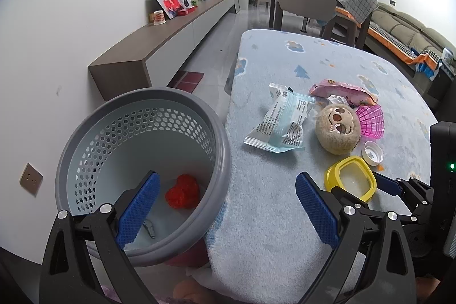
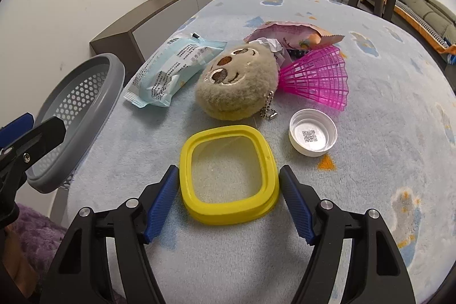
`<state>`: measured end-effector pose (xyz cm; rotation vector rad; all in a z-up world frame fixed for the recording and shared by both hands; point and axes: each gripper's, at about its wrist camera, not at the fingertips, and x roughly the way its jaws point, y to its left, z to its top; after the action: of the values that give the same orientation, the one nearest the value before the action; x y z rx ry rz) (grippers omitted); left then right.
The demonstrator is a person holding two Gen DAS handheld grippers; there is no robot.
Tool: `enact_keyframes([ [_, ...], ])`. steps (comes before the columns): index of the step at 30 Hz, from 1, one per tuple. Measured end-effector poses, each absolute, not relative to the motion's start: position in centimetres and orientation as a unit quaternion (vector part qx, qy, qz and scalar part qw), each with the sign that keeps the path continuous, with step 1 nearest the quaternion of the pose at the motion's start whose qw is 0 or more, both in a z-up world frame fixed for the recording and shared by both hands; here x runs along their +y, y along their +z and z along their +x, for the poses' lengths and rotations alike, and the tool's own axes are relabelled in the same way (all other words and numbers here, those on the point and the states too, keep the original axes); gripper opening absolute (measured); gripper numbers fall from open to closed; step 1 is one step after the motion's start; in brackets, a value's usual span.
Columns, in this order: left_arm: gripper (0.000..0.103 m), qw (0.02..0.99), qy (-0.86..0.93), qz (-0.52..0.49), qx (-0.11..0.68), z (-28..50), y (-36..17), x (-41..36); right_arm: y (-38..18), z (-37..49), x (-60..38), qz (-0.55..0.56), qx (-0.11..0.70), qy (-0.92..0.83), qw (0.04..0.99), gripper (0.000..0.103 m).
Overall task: Collect trash
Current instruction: 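Close the right gripper on the yellow square lid and lift it, then close the left gripper on the white bottle cap while the right gripper holds the yellow lid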
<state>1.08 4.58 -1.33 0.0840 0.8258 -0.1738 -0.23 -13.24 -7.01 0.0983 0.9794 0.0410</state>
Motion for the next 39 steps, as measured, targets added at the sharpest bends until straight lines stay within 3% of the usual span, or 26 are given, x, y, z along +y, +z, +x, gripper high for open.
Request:
enact_keyframes([
  [19, 0.094, 0.897, -0.133, 0.076, 0.415, -0.6, -2.8, -1.0, -3.1, -6.5, -23.3, 0.106, 0.445, -0.04, 0.888, 0.067],
  [39, 0.094, 0.88, -0.159, 0.086, 0.439, 0.4, -4.4, -9.9, -3.6, -8.2, -30.9, 0.155, 0.429, -0.073, 0.887, 0.067],
])
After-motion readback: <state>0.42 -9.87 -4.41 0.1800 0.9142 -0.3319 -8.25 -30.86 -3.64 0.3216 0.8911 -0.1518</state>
